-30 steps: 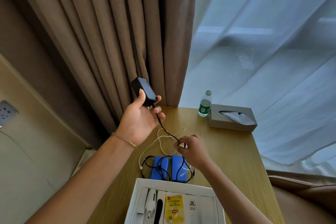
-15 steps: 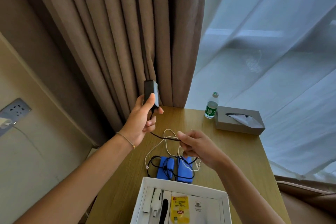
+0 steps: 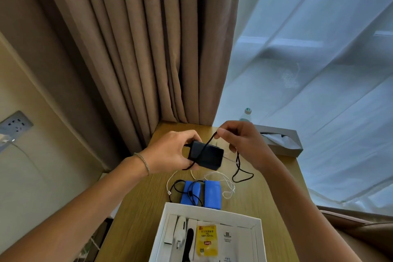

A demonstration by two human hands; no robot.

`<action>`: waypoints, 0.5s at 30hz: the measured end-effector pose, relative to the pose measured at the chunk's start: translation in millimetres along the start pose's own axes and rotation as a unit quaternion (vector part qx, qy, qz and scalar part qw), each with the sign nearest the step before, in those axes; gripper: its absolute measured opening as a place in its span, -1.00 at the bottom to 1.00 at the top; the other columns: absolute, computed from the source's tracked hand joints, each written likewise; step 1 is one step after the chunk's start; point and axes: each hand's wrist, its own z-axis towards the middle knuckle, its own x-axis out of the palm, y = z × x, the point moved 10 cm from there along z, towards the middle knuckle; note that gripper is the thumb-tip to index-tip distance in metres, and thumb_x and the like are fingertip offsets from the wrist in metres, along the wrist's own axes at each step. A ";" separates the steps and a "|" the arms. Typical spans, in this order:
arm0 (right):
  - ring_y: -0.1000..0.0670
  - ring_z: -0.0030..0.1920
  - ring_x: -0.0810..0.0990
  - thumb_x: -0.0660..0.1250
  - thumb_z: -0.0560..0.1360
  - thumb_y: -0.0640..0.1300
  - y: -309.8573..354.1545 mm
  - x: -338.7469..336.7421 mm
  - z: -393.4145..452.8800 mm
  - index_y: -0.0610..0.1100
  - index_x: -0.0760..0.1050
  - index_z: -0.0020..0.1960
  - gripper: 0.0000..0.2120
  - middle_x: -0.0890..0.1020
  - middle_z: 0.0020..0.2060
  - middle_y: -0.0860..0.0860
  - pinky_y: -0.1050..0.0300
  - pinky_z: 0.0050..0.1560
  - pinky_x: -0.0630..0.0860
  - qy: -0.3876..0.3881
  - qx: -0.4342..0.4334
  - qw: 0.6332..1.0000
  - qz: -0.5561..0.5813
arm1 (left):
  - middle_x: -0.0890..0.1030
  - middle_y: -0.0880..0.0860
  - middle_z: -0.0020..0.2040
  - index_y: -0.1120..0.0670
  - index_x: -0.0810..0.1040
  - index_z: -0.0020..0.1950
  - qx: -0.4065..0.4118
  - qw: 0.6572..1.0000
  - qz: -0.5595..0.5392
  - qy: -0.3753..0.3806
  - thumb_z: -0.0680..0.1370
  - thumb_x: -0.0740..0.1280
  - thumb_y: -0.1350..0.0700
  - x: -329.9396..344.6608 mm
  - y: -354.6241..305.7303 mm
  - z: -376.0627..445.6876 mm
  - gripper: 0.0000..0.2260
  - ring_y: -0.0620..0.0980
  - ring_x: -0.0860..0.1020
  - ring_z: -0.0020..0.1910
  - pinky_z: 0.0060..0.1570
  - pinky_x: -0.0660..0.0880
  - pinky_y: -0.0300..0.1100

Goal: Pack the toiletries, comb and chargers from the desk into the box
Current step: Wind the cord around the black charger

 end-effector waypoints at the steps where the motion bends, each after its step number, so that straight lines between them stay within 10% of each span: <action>1: -0.06 -0.38 0.38 0.33 0.61 -0.09 -1.6 1.8 1.4 -0.05 0.65 -0.15 -0.80 0.48 -0.37 -0.19 0.13 -0.36 0.38 -0.006 0.000 1.000 -0.002 | 0.62 -0.17 -0.01 -0.03 0.51 0.13 0.016 1.000 -0.010 0.006 0.35 0.61 0.14 -0.5 -8.2 -1.3 -0.56 -0.39 0.56 -0.05 -0.14 0.46 -0.49; 11: -0.09 -0.35 0.35 0.21 0.60 -0.09 -72.2 49.2 -22.3 -0.14 0.58 -0.19 -0.73 0.39 -0.34 -0.16 0.15 -0.27 0.32 0.004 0.135 0.960 0.245 | 0.66 0.03 0.06 0.11 0.50 0.17 0.041 0.976 -0.203 -0.071 0.42 0.53 0.31 -24.6 -21.0 -17.2 -0.61 0.02 0.62 0.12 0.13 0.57 0.06; 15: 0.08 -0.45 0.30 0.14 0.70 -0.02 -69.5 81.0 -39.6 -0.15 0.49 -0.21 -0.62 0.37 -0.48 0.09 0.23 -0.34 0.31 0.045 0.125 0.976 0.174 | 0.67 0.05 -0.01 0.11 0.52 0.11 -0.007 0.953 -0.244 -0.182 0.43 0.55 0.22 -39.3 7.9 -14.4 -0.67 0.15 0.60 0.01 0.06 0.54 0.10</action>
